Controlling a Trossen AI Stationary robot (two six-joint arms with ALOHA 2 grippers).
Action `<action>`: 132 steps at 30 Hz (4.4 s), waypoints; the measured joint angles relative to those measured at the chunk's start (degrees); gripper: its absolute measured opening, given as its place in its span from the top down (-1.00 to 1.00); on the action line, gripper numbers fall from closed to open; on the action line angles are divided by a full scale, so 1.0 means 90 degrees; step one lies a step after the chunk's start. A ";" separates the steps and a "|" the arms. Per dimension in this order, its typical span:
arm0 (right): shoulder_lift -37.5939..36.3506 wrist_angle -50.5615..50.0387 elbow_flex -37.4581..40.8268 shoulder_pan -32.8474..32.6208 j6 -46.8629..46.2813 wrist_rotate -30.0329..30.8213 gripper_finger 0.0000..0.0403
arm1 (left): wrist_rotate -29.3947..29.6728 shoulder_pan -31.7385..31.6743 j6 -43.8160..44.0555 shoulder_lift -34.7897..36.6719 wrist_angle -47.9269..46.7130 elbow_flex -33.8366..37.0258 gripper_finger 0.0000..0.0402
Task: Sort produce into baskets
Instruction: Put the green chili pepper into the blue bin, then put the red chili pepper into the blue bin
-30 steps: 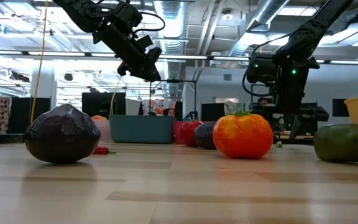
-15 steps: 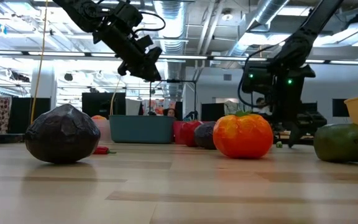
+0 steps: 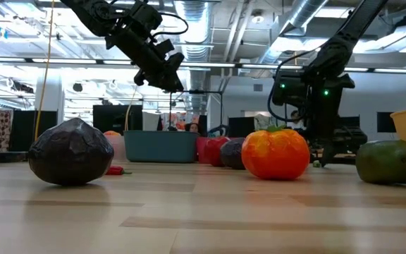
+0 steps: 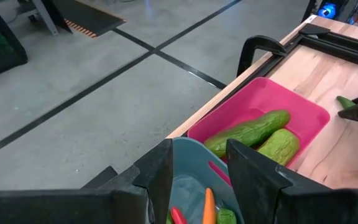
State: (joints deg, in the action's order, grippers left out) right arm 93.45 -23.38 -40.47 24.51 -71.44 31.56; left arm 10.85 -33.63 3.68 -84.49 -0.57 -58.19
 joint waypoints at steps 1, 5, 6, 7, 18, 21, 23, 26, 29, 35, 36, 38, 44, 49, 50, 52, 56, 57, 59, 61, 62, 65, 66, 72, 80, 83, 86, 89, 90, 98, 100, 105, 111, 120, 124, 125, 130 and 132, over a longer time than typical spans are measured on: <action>0.0000 0.0005 0.0000 0.0000 -0.0002 -0.0008 -0.01 | 0.0000 0.0000 0.0000 0.0000 0.0001 0.0000 0.32; 0.0000 0.0009 0.0000 0.0000 -0.0010 -0.0020 0.29 | 0.0000 0.0000 0.0000 0.0000 0.0001 0.0000 0.32; -0.0002 0.0008 0.0000 0.0000 -0.0010 -0.0020 0.36 | 0.0000 0.0000 0.0000 0.0000 0.0000 0.0000 0.32; -0.0002 0.0008 0.0000 0.0000 -0.0010 -0.0020 0.42 | 0.0001 0.0000 0.0000 0.0000 -0.0001 0.0000 0.32; -0.0336 -0.0084 0.0015 -0.0005 0.0112 -0.0142 0.61 | 0.0002 0.0000 0.0000 0.0000 -0.0001 0.0000 0.32; -0.0655 -0.0067 0.0015 -0.0007 0.0305 -0.0244 0.61 | 0.0002 0.0000 0.0000 0.0000 -0.0001 0.0000 0.32; -0.0921 -0.0065 0.0015 -0.0030 0.0318 -0.0319 0.61 | 0.0002 0.0000 0.0000 0.0000 -0.0001 0.0000 0.32; -0.1377 0.0003 0.0015 -0.0116 0.0323 -0.0415 0.61 | 0.0005 0.0000 0.0000 0.0000 -0.0001 0.0000 0.32; -0.1819 0.0386 0.0015 -0.0288 0.0336 -0.0423 0.61 | 0.0003 0.0000 0.0000 0.0000 0.0001 0.0000 0.32; -0.2111 0.2813 0.0012 -0.0740 0.1698 -0.0167 0.61 | 0.0003 0.0002 -0.0011 0.0000 0.0001 0.0000 0.32; -0.2027 0.3410 0.0010 -0.0805 0.2115 -0.0147 0.61 | 0.0002 0.0002 -0.0043 0.0000 -0.0001 0.0000 0.32; -0.1800 0.4669 0.0002 -0.0876 0.3076 -0.0160 0.61 | 0.0003 0.0001 -0.0136 0.0000 0.0004 0.0000 0.32; -0.0726 0.7514 0.0000 -0.0847 0.4852 -0.0553 0.61 | -0.0043 0.0002 -0.0861 0.0007 0.0003 0.0000 0.32; 0.0194 0.8640 -0.0187 -0.0646 0.4925 -0.1226 0.61 | -0.0707 0.0013 -0.1257 0.0118 -0.0033 0.0000 0.32; 0.0362 0.8716 -0.0289 -0.0606 0.4925 -0.1403 0.61 | -0.0843 0.0029 -0.1328 0.0162 -0.0046 0.0000 0.32; 0.0728 0.8858 -0.0608 -0.0549 0.4923 -0.1768 0.61 | -0.1078 0.0048 -0.1446 0.0290 -0.0128 0.0000 0.32; 0.1396 0.8845 -0.1336 -0.0475 0.4928 -0.2206 0.61 | -0.1281 0.0120 -0.1749 0.0672 -0.0615 -0.0002 0.32; 0.1563 0.8832 -0.1524 -0.0453 0.4931 -0.2240 0.61 | -0.1282 0.0144 -0.1819 0.0784 -0.0770 -0.0002 0.32; 0.1857 0.8825 -0.1899 -0.0409 0.4952 -0.2348 0.61 | -0.1290 0.0157 -0.1909 0.1028 -0.1186 -0.0002 0.32; 0.2134 0.8807 -0.2281 -0.0355 0.4976 -0.2509 0.61 | -0.1290 0.0197 -0.1968 0.1271 -0.1562 -0.0004 0.32; 0.2274 0.8790 -0.2440 -0.0324 0.4971 -0.2594 0.61 | -0.1290 0.0198 -0.1988 0.1400 -0.1784 -0.0005 0.32; 0.2674 0.8721 -0.2949 -0.0247 0.4970 -0.2957 0.60 | -0.1316 0.0239 -0.1986 0.1705 -0.2376 -0.0007 0.32; 0.2803 0.8615 -0.3127 -0.0227 0.4966 -0.3076 0.60 | -0.1324 0.0261 -0.1970 0.1784 -0.2598 -0.0007 0.32; 0.3390 0.7628 -0.4117 -0.0187 0.4974 -0.3253 0.42 | -0.1421 0.0399 -0.1950 0.2023 -0.3790 -0.0007 0.32; 0.3612 0.6161 -0.4966 -0.0120 0.5013 -0.3250 0.00 | -0.2305 0.0855 -0.2159 0.1981 -0.4630 -0.0005 0.32; 0.3494 0.6030 -0.4969 -0.0075 0.5164 -0.3249 -0.10 | -0.2538 0.1069 -0.2292 0.1984 -0.4661 -0.0005 0.31; 0.3246 0.5813 -0.4967 -0.0011 0.5609 -0.3357 -0.14 | -0.2806 0.1260 -0.2338 0.1984 -0.4676 -0.0005 0.31; 0.2881 0.5282 -0.4969 0.0044 0.5878 -0.3369 -0.14 | -0.3003 0.1463 -0.2270 0.1984 -0.4676 -0.0004 0.31; 0.2760 0.5095 -0.4969 0.0045 0.6027 -0.3369 -0.14 | -0.3064 0.1529 -0.2211 0.1987 -0.4658 0.0008 0.31; 0.1530 0.3118 -0.4969 -0.0011 0.7279 -0.3365 -0.12 | -0.3156 0.2210 -0.1583 0.1978 -0.4516 0.0359 0.30; 0.1263 0.2690 -0.4969 -0.0051 0.7448 -0.3365 -0.12 | -0.3152 0.2419 -0.1284 0.1966 -0.4361 0.0359 0.25; 0.0599 0.1702 -0.4969 -0.0214 0.8010 -0.3360 -0.12 | -0.2814 0.2937 -0.0989 0.1867 -0.4262 0.0359 0.04; -0.0066 0.0653 -0.4966 -0.0512 0.8111 -0.3350 -0.12 | -0.2620 0.3493 -0.0949 0.1384 -0.4275 0.0359 -0.12; -0.0568 -0.0782 -0.4965 -0.1350 0.7952 -0.3345 -0.12 | -0.2267 0.4171 -0.0931 0.0298 -0.4278 0.0359 -0.07; -0.0576 -0.1163 -0.4964 -0.1800 0.7721 -0.3343 -0.12 | -0.2113 0.4298 -0.0948 -0.0076 -0.4278 0.0359 -0.05; -0.0573 -0.1249 -0.4962 -0.1918 0.7682 -0.3343 -0.12 | -0.2110 0.4319 -0.0948 -0.0161 -0.4278 0.0359 -0.05; -0.0571 -0.1448 -0.4931 -0.2475 0.7435 -0.3315 -0.12 | -0.2173 0.4371 -0.0920 -0.0604 -0.4273 0.0359 -0.05; -0.0569 -0.1473 -0.4918 -0.2693 0.7434 -0.3196 -0.12 | -0.2313 0.4371 -0.0902 -0.0747 -0.4227 0.0359 -0.05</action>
State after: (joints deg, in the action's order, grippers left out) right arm 88.33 -36.65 -84.73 0.27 -4.53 2.79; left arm -9.96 5.72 -4.44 -91.21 -38.62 -54.96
